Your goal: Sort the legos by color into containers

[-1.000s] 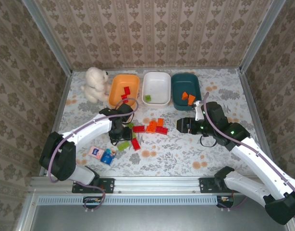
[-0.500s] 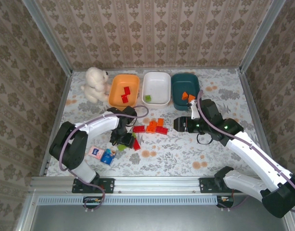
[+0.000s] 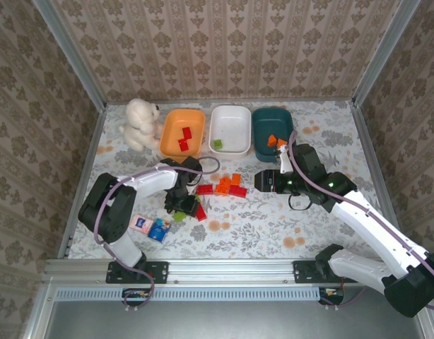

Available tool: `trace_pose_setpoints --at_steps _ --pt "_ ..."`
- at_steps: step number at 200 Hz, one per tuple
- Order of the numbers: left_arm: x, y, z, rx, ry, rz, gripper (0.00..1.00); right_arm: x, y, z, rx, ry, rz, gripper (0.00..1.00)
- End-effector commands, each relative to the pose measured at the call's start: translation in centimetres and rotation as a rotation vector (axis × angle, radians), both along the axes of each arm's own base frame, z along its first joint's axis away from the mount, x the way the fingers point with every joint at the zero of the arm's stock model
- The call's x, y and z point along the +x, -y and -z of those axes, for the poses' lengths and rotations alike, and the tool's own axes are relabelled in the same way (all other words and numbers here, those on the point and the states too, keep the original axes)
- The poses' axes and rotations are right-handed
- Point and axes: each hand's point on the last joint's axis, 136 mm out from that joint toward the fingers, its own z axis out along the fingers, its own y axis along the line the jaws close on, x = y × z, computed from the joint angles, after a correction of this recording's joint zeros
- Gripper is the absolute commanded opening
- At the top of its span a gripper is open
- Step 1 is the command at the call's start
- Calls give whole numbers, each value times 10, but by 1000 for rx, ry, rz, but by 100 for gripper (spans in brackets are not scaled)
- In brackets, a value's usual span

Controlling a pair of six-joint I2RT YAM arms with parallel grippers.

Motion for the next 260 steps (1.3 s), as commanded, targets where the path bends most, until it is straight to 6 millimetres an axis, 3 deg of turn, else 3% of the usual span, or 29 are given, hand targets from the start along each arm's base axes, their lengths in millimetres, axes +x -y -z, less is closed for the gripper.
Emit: trace_pose_setpoints --at_steps 1,50,77,129,172,197,232,260 --pt "-14 0 10 1 -31 -47 57 5 -8 -16 29 27 -18 67" --pt "-24 3 11 -6 -18 -141 48 9 -12 -13 33 21 -24 67" --pt "-30 0 11 43 -12 -168 56 11 -13 -13 34 23 -26 68" --pt "-40 -5 24 159 0 -140 52 13 -14 -11 33 21 -24 68" --pt "-43 -3 32 168 33 -133 35 11 -13 -13 37 27 -25 68" --pt "-45 -8 32 194 46 -133 31 4 -18 -20 78 37 -59 68" --pt "-43 -9 21 189 75 -149 28 -7 -30 -35 191 45 -123 68" --pt "-33 -8 -8 167 123 -168 26 -12 -23 -37 186 41 -104 68"
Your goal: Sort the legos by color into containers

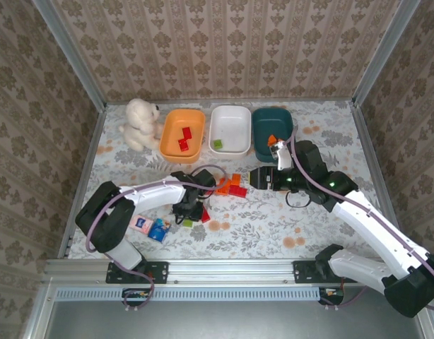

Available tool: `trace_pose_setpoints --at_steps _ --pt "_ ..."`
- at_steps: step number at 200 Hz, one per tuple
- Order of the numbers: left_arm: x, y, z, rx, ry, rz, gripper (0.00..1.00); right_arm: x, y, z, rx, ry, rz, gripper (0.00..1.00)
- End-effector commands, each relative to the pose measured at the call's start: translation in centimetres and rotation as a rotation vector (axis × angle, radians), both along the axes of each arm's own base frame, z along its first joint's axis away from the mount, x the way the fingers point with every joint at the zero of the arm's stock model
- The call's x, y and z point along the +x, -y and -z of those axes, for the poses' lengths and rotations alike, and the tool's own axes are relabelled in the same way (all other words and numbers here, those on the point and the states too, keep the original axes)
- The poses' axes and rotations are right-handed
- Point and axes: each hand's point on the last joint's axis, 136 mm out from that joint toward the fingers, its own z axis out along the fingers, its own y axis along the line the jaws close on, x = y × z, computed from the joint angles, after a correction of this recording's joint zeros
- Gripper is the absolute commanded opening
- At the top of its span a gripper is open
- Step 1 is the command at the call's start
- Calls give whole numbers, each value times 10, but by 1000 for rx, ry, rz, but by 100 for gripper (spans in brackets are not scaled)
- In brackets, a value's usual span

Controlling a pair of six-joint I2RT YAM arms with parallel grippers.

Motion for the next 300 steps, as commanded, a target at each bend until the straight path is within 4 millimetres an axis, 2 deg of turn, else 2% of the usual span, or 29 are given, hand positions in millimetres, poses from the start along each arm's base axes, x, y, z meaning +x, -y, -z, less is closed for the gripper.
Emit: trace_pose_setpoints --at_steps 1,22,48,66,88,113,125,128,151,177,192,210,232,256,269,281,300 --pt "-13 -25 -8 87 -30 -26 26 -8 0 -7 45 -4 -14 68" --pt "1 -18 -41 33 22 -41 26 -5 6 -13 52 6 10 68" --pt "30 -3 -78 -41 83 -37 26 5 12 -18 48 22 58 68" --pt "60 14 -100 -106 120 -40 26 16 16 -18 48 15 102 68" --pt "109 44 -126 -203 191 -30 25 31 19 -19 44 5 150 68" --pt "169 83 -139 -272 244 -4 25 46 21 -21 39 -4 191 68" --pt "195 101 -137 -293 263 14 25 52 23 -21 35 -18 208 68" --pt "202 107 -143 -310 280 16 25 53 23 -21 35 -20 210 68" --pt "245 139 -130 -349 294 28 25 62 28 -20 31 -46 248 68" --pt "278 167 -108 -390 310 33 25 69 32 -25 58 -51 279 68" --pt "290 179 -96 -417 319 34 26 70 32 -28 64 -48 284 68" --pt "299 184 -80 -427 325 22 26 68 33 -30 67 -47 283 68" --pt "299 190 -62 -447 290 9 29 65 34 -26 65 -59 287 68" --pt "293 188 -50 -438 248 -13 44 64 36 -20 53 -73 294 68" --pt "292 187 -53 -442 244 -22 52 66 36 -18 39 -73 287 69" --pt "293 186 -65 -454 260 -27 59 63 37 -13 14 -88 280 68" --pt "297 183 -91 -489 292 -53 61 63 38 -12 -20 -76 263 68"
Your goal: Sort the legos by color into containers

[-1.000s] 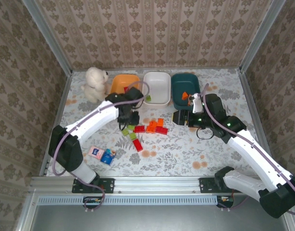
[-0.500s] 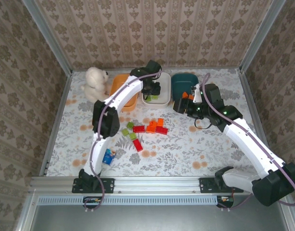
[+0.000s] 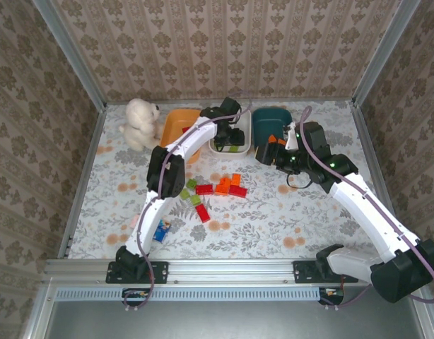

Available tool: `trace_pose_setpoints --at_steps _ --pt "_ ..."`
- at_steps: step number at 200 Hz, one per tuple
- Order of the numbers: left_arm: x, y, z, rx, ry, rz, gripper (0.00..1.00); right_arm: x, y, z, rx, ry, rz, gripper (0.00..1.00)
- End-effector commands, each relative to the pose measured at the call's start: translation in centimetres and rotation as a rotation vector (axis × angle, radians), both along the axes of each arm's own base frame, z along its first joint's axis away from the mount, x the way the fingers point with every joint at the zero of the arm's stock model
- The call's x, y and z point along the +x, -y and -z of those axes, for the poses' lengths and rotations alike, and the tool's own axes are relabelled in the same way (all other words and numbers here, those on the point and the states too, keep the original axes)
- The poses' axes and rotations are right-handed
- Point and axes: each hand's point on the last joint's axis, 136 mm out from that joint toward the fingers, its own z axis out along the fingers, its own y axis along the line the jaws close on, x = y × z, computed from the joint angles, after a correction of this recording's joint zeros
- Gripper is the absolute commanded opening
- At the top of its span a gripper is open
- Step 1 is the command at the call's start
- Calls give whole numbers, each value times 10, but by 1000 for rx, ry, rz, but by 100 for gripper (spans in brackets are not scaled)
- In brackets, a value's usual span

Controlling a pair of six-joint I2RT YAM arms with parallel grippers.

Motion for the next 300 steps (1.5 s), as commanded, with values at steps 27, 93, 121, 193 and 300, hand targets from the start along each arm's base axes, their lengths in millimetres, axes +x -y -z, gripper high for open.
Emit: trace_pose_setpoints --at_steps 27,93,121,193,300 --pt "14 -18 -100 -146 109 -103 61 -6 -9 7 -168 22 -106 67" --pt "-42 -142 -172 -266 184 -351 61 -6 -38 66 -384 -91 -245 67" --pt "-102 -175 -157 -281 175 -383 60 11 -50 102 -474 -234 -140 67" --pt "-227 -230 -132 -396 239 -445 63 57 -72 164 -592 -361 117 70" --pt "-251 -242 -145 -426 269 -454 62 70 -77 216 -576 -456 166 66"
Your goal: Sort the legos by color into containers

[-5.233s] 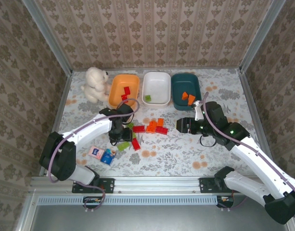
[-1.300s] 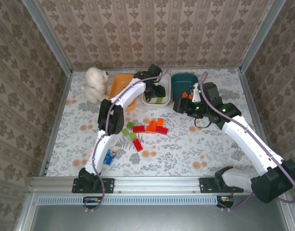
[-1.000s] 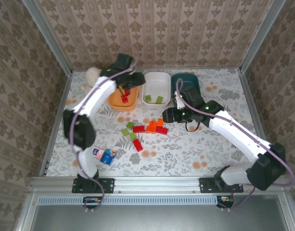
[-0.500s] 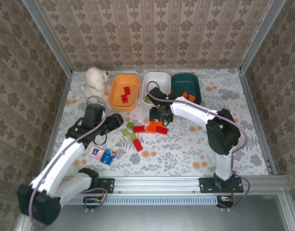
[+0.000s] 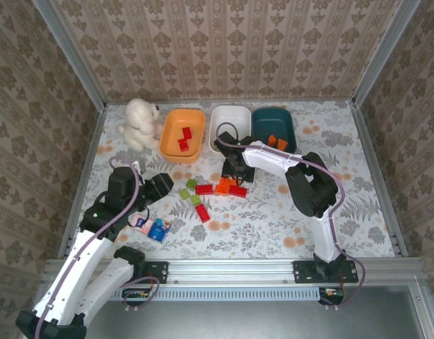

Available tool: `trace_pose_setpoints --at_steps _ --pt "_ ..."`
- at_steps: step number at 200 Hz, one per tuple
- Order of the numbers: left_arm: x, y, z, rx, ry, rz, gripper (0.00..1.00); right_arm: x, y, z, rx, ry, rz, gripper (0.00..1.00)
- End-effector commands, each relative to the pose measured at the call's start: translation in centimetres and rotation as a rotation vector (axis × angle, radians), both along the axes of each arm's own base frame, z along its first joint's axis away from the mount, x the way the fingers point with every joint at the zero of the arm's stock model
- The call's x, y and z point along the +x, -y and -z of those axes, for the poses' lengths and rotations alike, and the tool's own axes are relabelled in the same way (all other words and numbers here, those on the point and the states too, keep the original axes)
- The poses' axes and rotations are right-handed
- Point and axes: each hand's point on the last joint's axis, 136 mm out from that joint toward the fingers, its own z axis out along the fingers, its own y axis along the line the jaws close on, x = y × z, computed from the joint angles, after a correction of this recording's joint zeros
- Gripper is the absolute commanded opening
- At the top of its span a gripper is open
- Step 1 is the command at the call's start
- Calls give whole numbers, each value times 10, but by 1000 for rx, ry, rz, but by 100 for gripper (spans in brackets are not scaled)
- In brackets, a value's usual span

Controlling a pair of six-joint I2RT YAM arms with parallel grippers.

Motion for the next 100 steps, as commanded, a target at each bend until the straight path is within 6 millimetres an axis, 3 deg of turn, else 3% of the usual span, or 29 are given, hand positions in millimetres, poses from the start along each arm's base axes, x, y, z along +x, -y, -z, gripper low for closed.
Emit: trace_pose_setpoints --at_steps 1,33,64,100 --pt "-3 -2 3 1 -20 -6 62 8 -2 4 6 9 34 66" --pt "0 2 3 -6 -23 4 62 4 3 16 5 -17 49 60" --pt "4 4 3 -11 -22 8 62 1 8 22 9 -28 62 48" --pt "5 6 8 -15 -34 10 62 6 8 1 25 19 50 36"
